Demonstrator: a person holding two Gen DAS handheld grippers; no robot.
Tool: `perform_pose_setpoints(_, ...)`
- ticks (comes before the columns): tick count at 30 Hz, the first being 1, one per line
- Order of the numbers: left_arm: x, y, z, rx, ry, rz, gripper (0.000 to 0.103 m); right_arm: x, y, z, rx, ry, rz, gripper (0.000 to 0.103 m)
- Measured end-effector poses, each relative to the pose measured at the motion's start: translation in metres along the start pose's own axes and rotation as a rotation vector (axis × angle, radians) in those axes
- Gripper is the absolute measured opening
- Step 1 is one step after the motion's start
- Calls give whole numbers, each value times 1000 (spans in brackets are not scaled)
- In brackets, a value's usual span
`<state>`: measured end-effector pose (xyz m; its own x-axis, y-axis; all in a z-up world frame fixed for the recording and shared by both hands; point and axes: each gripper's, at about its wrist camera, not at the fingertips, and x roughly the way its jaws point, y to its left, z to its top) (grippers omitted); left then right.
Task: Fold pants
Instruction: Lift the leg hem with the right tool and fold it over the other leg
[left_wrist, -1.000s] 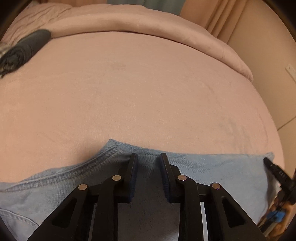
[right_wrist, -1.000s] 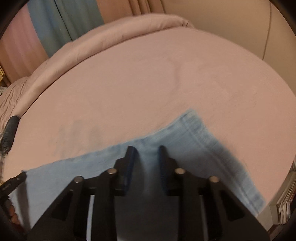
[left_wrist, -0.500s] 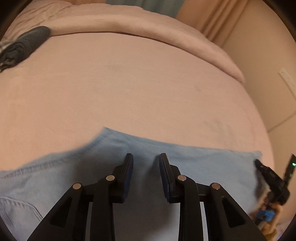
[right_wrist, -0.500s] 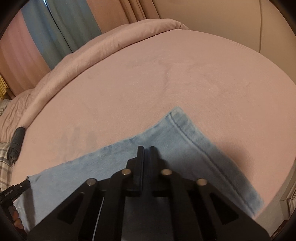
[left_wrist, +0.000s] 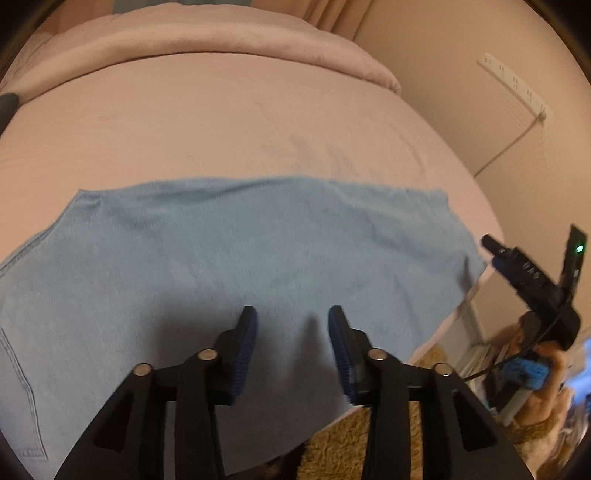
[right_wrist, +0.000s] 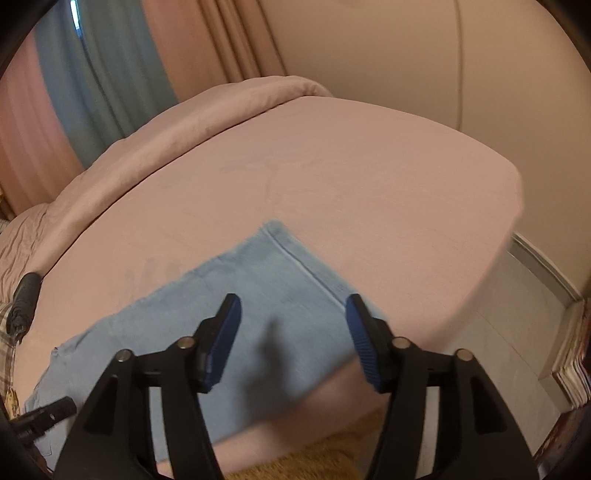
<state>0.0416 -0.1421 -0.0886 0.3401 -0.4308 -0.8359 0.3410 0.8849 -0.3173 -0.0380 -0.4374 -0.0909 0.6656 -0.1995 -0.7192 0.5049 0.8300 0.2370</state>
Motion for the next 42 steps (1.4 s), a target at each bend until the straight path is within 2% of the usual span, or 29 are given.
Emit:
perform_pose_setpoints(1, 4, -1, -1, 1, 7, 14, 51, -2, -4, -4, 10, -3, -12, 65)
perform_pose_setpoints(3, 13, 1, -3, -19, 33, 34, 55, -1, -13, -8, 35, 6, -3, 65)
perform_pose_setpoints(6, 17, 1, -7, -19, 11, 32, 58, 7, -25, -13, 82, 45, 26, 65)
perform_pose_setpoints(9, 19, -2, -7, -2, 7, 43, 58, 14, -29, -17, 105, 77, 68, 65)
perform_pose_setpoints(14, 22, 0, -7, -48, 1, 14, 58, 27, -28, -21, 137, 115, 187, 65)
perform_pose_setpoints(18, 23, 0, -7, -51, -5, -1, 58, 40, -24, -21, 141, 106, 217, 65)
perform_pose_setpoints(20, 22, 1, -8, -47, -6, -2, 58, 45, -26, -19, 161, 91, 246, 58)
perform_pose_setpoints(21, 22, 0, -8, -49, -5, -5, 58, 48, -27, -16, 176, 83, 257, 45)
perform_pose_setpoints(22, 20, 2, -8, -52, -1, -9, 58, 51, -28, -14, 180, 80, 255, 27)
perform_pose_setpoints(24, 17, 5, -5, -73, 17, -38, 58, 54, -26, -9, 177, 84, 262, 11)
perform_pose_setpoints(25, 15, 6, -4, -84, 24, -59, 58, 51, -23, -7, 167, 77, 269, 11)
perform_pose_setpoints(27, 7, 13, 0, -129, 17, -134, 58, 32, -2, -2, 64, 4, 261, 11)
perform_pose_setpoints(28, 1, 18, 3, -169, -14, -154, 58, 22, 9, 0, 6, -27, 268, 11)
perform_pose_setpoints(31, -18, 25, 9, -217, -114, -188, 58, -6, 50, -1, -125, -90, 334, 11)
perform_pose_setpoints(33, -25, 26, 14, -215, -135, -218, 58, -23, 87, -13, -250, -103, 398, 11)
perform_pose_setpoints(37, -28, 31, 25, -252, -151, -271, 58, -34, 141, -43, -408, -73, 471, 11)
perform_pose_setpoints(42, -17, 39, 34, -305, -163, -301, 58, -19, 174, -78, -483, 16, 530, 11)
